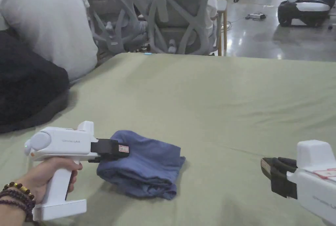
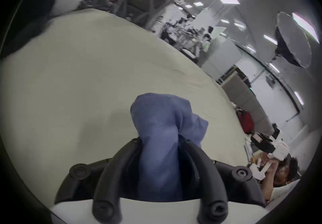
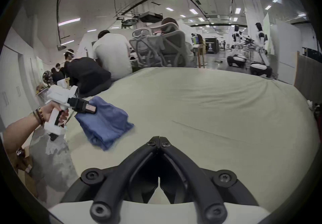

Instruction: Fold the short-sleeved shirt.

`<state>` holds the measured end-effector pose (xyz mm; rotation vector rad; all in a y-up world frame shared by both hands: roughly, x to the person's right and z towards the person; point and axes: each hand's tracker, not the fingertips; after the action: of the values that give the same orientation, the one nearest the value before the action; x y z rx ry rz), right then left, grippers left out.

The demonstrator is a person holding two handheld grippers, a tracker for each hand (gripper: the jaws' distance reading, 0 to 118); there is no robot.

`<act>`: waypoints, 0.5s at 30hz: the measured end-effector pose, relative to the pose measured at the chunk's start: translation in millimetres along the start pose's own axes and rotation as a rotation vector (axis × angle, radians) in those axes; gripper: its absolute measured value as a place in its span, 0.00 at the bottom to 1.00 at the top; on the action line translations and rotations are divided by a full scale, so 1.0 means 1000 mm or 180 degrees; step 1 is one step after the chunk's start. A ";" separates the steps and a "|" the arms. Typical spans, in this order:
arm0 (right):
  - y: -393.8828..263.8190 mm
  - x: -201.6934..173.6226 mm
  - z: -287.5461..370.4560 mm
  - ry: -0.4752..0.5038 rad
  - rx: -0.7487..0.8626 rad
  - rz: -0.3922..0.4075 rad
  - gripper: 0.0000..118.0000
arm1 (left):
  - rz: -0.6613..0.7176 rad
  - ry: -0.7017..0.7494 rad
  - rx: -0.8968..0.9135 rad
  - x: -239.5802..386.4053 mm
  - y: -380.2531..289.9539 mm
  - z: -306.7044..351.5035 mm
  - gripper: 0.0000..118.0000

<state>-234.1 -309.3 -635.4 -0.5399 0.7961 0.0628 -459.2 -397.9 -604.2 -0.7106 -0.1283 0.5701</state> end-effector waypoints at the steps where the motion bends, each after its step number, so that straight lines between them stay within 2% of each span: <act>1: -0.003 -0.004 -0.006 0.0045 -0.0045 0.0016 0.00 | 0.0152 0.0035 -0.0022 -0.014 0.018 0.004 0.23; 2: -0.005 -0.006 -0.010 0.0078 -0.0081 0.0027 0.00 | 0.0271 0.0023 0.0022 0.009 0.018 0.009 0.23; 5: -0.011 -0.010 -0.025 0.0126 -0.0172 0.0035 0.00 | 0.0283 0.0035 0.0049 0.000 0.013 0.005 0.26; 6: -0.012 -0.011 -0.029 0.0119 -0.0208 0.0028 0.00 | 0.0318 -0.0007 0.0025 -0.025 0.024 0.001 0.38; 9: -0.013 -0.008 -0.038 0.0097 -0.0238 0.0009 0.00 | 0.0069 0.0161 0.0202 -0.044 0.008 -0.024 1.00; 11: -0.012 -0.007 -0.037 0.0093 -0.0240 0.0017 0.00 | -0.0051 0.0129 0.0531 -0.038 0.011 -0.021 0.94; 12: -0.011 -0.006 -0.035 0.0095 -0.0223 0.0027 0.00 | 0.0031 -0.0035 0.0566 -0.025 0.022 -0.004 0.94; 13: -0.008 -0.005 -0.033 0.0097 -0.0203 0.0050 0.00 | 0.0234 0.0015 0.0536 -0.014 0.041 -0.001 0.94; 14: -0.005 -0.003 -0.030 0.0103 -0.0195 0.0074 0.00 | 0.0259 0.0175 0.0569 -0.051 0.067 -0.016 0.99; 15: -0.002 -0.003 -0.025 0.0097 -0.0186 0.0102 0.00 | 0.0101 0.0284 0.0634 -0.063 0.065 -0.025 1.00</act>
<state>-252.2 -322.4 -647.3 -0.5846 0.8347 0.1079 -534.5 -406.3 -660.1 -0.5438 0.0229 0.5716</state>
